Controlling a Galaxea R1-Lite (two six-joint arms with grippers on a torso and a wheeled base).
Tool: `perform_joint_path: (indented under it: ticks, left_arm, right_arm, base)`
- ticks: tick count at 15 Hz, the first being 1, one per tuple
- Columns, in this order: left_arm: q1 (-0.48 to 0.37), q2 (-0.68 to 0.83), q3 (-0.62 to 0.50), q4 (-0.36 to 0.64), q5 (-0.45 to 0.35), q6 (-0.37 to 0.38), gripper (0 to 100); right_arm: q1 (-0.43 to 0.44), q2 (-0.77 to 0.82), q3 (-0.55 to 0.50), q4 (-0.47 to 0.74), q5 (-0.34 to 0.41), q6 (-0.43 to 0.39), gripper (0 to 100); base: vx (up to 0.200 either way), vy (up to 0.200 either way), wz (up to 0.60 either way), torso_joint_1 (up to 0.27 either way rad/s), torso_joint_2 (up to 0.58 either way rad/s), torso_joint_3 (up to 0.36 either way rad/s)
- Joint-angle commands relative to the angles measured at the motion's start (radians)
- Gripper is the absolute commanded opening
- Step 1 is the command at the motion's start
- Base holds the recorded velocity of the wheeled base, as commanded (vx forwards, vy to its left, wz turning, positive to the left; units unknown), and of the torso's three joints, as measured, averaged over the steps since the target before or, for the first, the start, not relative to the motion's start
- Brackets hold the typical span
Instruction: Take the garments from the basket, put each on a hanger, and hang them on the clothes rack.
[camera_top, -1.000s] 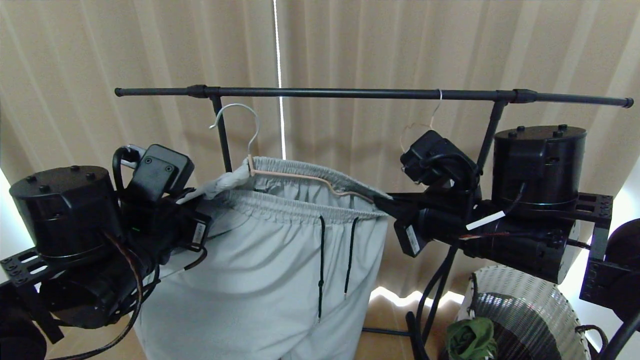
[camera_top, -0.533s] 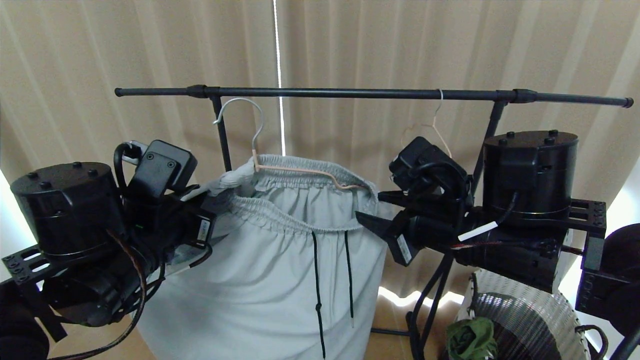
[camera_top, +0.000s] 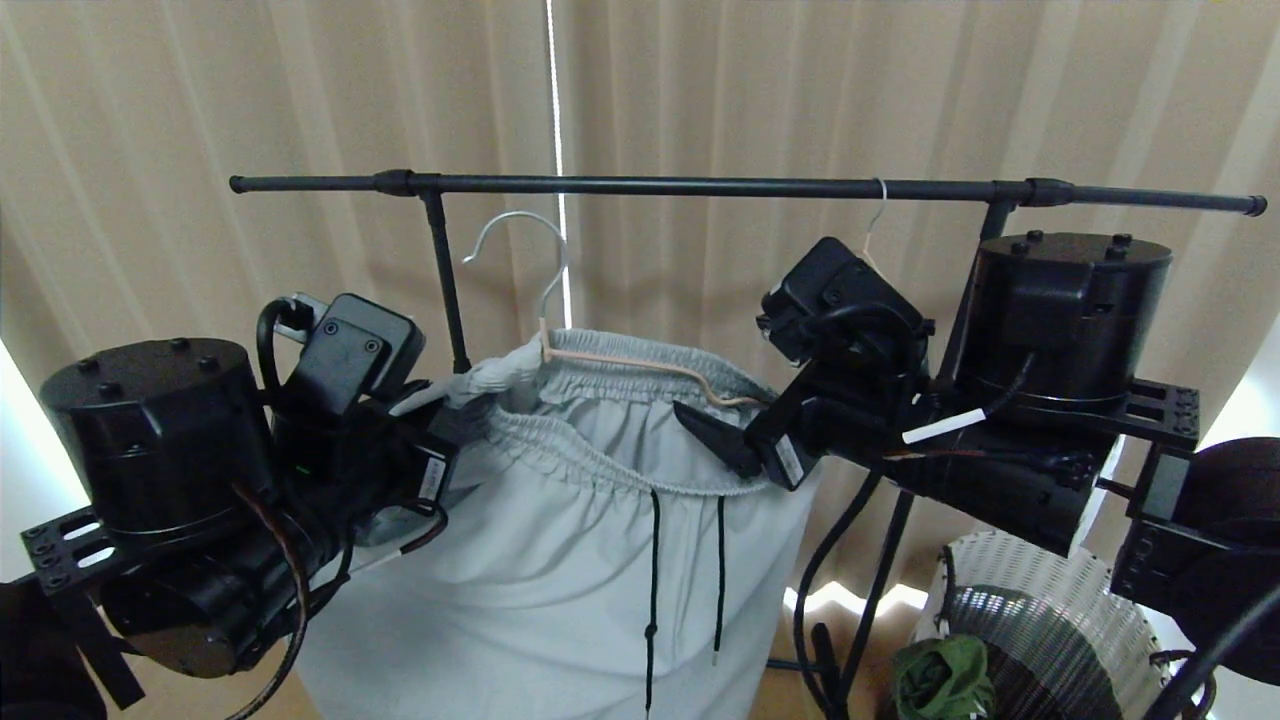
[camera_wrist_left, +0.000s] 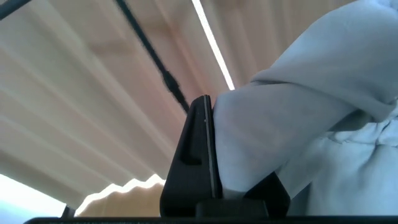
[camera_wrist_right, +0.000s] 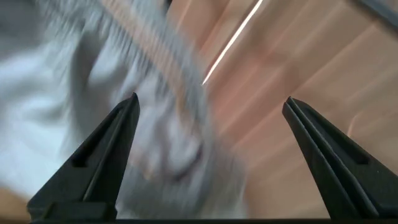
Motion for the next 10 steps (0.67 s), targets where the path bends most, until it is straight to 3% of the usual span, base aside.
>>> perform_joint_path:
  ticks: [1, 8, 9, 10]
  left_arm:
    - [-0.023, 0.008, 0.002, -0.001, 0.001, 0.003, 0]
    - [-0.063, 0.01, -0.006, -0.002, -0.004, 0.007, 0]
    - [-0.062, 0.007, -0.006, -0.004, -0.004, 0.007, 0]
    - [-0.062, 0.007, -0.004, -0.016, -0.004, 0.007, 0]
  right_arm:
    - [0.002, 0.049, -0.027, -0.012, 0.0, -0.021, 100]
    - [0.029, 0.088, -0.063, -0.012, 0.0, -0.043, 100]
    - [0.029, 0.088, -0.061, -0.012, 0.0, -0.043, 0]
    - [0.029, 0.088, -0.061, -0.012, 0.0, -0.041, 0]
  base:
    - [0.0, 0.0, 0.0, 0.0, 0.0, 0.0]
    - [0.0, 0.0, 0.0, 0.0, 0.0, 0.0]
    - [0.0, 0.0, 0.0, 0.0, 0.0, 0.0]
    - [0.0, 0.0, 0.0, 0.0, 0.0, 0.0]
